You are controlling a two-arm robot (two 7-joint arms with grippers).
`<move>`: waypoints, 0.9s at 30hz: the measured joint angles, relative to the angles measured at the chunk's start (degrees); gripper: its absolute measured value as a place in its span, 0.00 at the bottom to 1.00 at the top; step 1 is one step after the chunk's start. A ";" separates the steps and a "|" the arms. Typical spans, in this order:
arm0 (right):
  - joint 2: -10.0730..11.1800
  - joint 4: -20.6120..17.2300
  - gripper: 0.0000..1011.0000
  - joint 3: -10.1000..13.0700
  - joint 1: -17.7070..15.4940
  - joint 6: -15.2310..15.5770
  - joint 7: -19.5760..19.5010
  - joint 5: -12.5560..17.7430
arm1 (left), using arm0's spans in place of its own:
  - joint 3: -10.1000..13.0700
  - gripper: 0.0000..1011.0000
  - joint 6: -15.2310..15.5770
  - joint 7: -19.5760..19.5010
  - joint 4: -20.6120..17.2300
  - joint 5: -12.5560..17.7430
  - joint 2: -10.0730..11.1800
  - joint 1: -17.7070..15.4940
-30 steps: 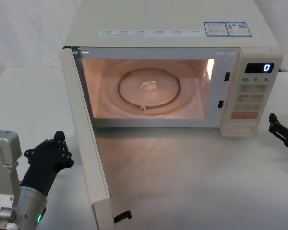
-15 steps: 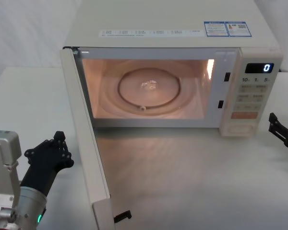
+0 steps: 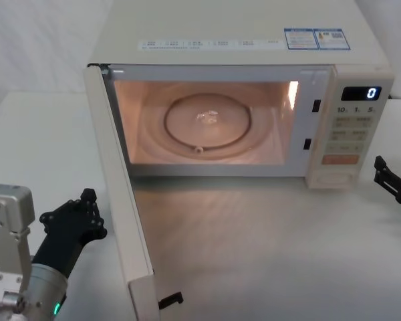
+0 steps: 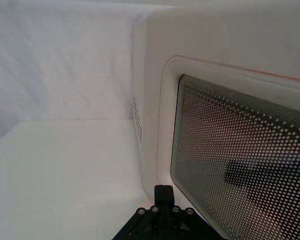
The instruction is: Press the button to open the microwave door with one hand; close the microwave door with the other hand.
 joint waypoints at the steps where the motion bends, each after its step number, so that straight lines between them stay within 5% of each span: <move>1: 0.00 0.00 0.99 0.00 0.00 0.00 0.00 0.00 | 0.00 0.00 0.00 0.00 0.00 0.00 0.00 0.00; 10: 0.00 0.00 0.99 0.00 0.00 0.00 0.00 0.00 | -3.75 0.00 0.61 0.11 -5.02 1.02 -0.20 2.60; 19: 0.00 0.00 0.99 0.00 0.00 0.00 0.00 0.00 | -8.59 0.00 0.87 -3.55 -11.01 -1.84 0.55 5.03; 27: 0.00 0.00 0.99 0.00 0.00 0.00 0.00 0.00 | -7.45 0.00 1.39 -10.03 -11.30 -4.11 4.32 3.75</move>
